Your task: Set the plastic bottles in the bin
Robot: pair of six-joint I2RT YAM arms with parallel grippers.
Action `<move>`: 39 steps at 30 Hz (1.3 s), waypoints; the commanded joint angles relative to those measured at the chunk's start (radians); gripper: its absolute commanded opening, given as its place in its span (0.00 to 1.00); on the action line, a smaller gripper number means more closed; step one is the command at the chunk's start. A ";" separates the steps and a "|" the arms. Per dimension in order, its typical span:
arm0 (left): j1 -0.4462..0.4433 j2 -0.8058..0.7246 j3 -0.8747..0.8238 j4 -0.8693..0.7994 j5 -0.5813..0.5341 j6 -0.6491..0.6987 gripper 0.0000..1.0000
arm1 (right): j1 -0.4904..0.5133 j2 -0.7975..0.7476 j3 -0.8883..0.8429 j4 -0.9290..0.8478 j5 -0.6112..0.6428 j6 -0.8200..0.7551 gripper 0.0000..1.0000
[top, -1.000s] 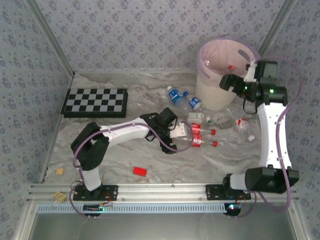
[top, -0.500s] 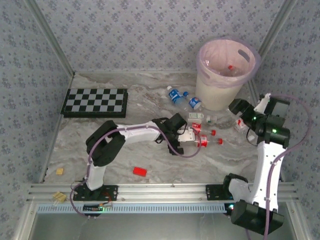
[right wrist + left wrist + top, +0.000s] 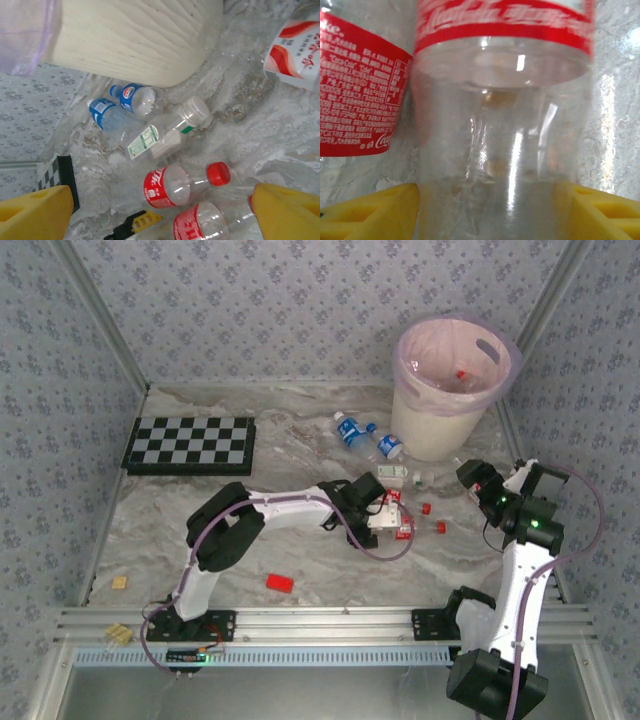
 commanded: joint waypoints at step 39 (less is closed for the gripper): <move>0.275 -0.814 -0.620 0.556 0.158 -0.687 0.18 | 0.800 0.416 0.286 0.555 0.056 -0.134 0.98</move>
